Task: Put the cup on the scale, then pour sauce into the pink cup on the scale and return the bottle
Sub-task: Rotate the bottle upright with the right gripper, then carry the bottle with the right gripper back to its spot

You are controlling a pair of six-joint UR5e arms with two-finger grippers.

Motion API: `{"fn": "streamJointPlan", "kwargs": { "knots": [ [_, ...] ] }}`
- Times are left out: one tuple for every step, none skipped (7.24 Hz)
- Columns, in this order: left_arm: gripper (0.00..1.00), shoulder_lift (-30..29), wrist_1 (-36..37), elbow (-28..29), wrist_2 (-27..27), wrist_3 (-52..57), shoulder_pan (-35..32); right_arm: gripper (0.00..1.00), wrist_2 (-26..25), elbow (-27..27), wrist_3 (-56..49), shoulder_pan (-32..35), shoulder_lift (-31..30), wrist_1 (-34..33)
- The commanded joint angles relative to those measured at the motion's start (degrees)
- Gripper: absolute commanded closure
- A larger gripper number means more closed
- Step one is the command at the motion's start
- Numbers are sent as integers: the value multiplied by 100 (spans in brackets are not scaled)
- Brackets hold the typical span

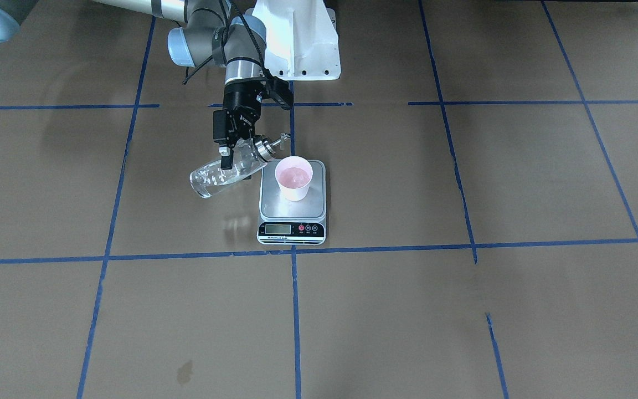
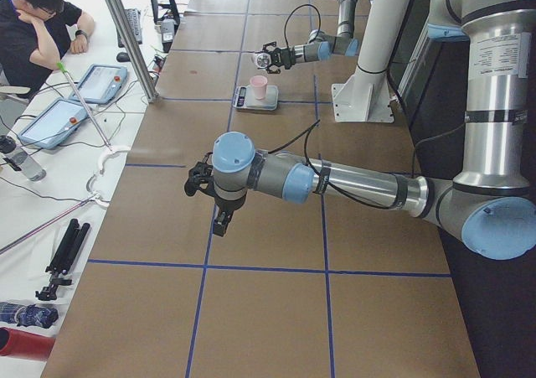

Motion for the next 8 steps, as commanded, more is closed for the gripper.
{"fn": "streamJointPlan", "kwargs": {
  "knots": [
    [0, -2, -7, -5, 0, 1, 0, 100, 490, 37, 568, 22, -49, 1017],
    [0, -11, -16, -5, 0, 1, 0, 100, 735, 90, 1023, 31, -92, 1211],
    [0, -19, -16, -5, 0, 1, 0, 100, 938, 325, 1384, 40, -206, 1291],
    [0, -20, -16, -66, 9, 1, 0, 100, 1001, 641, 1675, 40, -389, 1292],
    [0, -20, -16, -101, 9, 1, 0, 100, 1176, 844, 2322, 49, -496, 1292],
    [0, -20, -16, -102, 9, 1, 0, 100, 1195, 881, 2729, 84, -505, 1292],
    [0, -20, -16, -110, 9, 10, 0, 100, 1238, 986, 3133, 128, -732, 1336],
    [0, -2, -16, -180, 44, 1, 0, 100, 1352, 1317, 3285, 154, -1213, 1414]
  ]
}}
